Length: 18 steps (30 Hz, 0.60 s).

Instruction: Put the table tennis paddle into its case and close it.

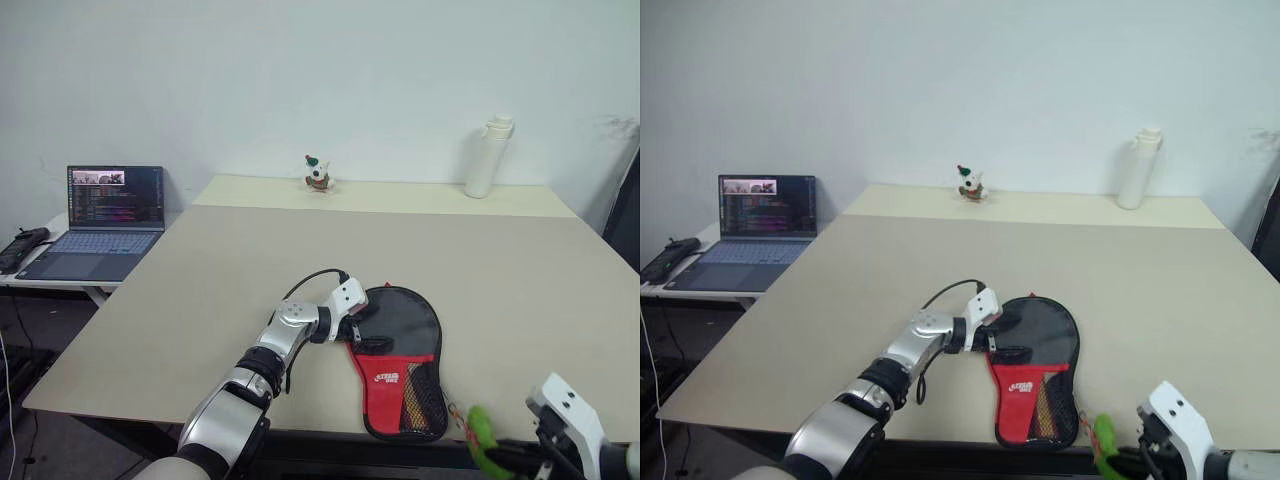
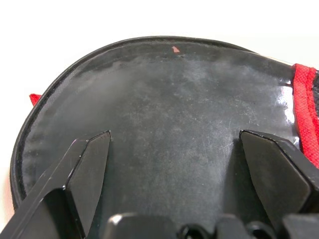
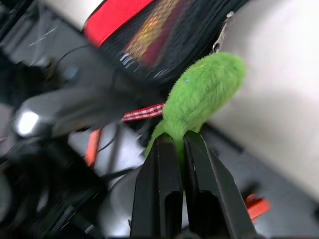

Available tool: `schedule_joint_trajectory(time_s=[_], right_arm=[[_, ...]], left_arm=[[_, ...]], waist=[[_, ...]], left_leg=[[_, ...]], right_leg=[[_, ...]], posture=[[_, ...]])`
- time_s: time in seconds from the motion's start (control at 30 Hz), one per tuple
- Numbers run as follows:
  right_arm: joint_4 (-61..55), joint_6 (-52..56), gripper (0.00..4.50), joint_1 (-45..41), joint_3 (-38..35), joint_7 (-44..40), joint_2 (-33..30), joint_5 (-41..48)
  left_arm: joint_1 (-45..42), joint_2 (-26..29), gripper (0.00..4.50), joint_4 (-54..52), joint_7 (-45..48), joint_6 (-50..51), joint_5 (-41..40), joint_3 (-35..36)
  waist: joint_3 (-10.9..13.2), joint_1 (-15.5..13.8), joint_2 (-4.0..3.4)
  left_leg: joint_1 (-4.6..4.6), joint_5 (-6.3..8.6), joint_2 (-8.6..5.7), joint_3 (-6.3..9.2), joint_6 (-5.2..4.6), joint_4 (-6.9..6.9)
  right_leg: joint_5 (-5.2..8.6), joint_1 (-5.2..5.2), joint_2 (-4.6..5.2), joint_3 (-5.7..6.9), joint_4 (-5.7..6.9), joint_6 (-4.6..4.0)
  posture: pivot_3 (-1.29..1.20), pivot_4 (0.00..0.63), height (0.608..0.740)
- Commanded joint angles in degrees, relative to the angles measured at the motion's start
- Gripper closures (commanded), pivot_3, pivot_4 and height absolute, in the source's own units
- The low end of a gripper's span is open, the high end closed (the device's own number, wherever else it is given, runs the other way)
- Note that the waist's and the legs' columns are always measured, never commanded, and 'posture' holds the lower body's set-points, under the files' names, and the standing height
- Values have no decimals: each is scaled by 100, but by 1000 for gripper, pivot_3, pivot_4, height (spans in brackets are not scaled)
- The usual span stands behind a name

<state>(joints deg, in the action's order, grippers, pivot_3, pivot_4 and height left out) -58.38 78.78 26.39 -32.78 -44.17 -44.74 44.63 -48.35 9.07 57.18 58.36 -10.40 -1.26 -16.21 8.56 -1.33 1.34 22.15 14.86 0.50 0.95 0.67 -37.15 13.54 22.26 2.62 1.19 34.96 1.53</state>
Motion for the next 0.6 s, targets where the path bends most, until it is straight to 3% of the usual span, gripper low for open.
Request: schedule_joint_trajectory(time_s=[0.03,0.3,0.5,0.6], right_arm=[[-162,-345,4461,409,-203,-73,-211,420],[-162,-1202,4461,1258,-218,234,-680,1191],[-82,-1179,4461,1036,-150,688,-716,1312],[3,-1192,3777,980,-166,694,-790,1340]], left_arm=[[348,108,0,651,-124,212,666,-385],[367,101,0,639,-120,215,673,-397],[376,99,0,625,-107,216,675,-404],[391,102,0,608,-100,211,684,-418]], waist=[[0,-4,0],[-1,-1,2],[1,0,4],[1,-1,3]], left_leg=[[-6,0,0,-5,0,6],[-12,1,5,-11,2,19],[-10,2,6,-13,4,19],[-8,4,11,-7,7,19]], right_leg=[[0,-2,2,0,-1,1],[8,-8,18,24,-1,4],[9,-8,51,68,-5,5],[9,-9,54,89,-7,4]], posture=[[0,150,740],[0,150,740],[0,150,740],[0,150,740]])
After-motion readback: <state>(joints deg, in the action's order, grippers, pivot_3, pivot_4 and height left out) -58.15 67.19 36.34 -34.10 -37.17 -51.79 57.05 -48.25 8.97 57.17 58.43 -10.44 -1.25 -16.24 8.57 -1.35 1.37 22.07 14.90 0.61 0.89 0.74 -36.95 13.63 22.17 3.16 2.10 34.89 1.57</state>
